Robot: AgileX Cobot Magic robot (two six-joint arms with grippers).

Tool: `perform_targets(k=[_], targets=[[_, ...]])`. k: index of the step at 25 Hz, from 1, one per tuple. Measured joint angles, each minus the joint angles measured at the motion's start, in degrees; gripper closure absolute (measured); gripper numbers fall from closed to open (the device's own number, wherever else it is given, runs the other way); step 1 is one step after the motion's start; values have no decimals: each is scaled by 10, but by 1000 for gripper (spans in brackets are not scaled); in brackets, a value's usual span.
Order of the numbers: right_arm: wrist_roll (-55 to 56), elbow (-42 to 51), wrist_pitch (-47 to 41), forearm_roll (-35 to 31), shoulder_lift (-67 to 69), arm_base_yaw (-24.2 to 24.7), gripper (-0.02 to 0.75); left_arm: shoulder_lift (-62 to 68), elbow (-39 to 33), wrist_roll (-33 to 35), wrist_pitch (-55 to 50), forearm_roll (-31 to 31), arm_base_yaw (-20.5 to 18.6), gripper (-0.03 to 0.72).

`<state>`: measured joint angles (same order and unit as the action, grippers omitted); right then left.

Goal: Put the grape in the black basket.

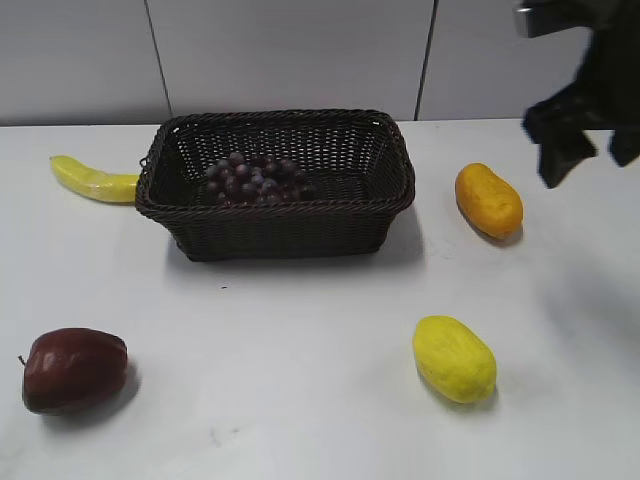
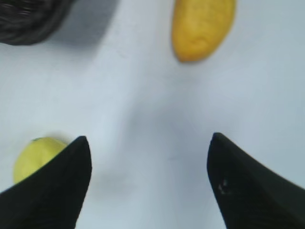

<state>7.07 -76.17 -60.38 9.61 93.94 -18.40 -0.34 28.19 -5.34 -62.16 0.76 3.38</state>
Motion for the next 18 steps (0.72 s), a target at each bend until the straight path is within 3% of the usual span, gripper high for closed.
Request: perform_targets(k=[4, 7, 18], targets=[[-12, 49, 5, -16, -54, 94, 164, 0, 0, 0, 0, 0, 0, 326], [-30, 91, -3, -48, -82, 137, 164, 0, 0, 0, 0, 0, 0, 337], [-38, 350, 59, -123, -276, 145, 164, 0, 0, 0, 0, 0, 0, 369]])
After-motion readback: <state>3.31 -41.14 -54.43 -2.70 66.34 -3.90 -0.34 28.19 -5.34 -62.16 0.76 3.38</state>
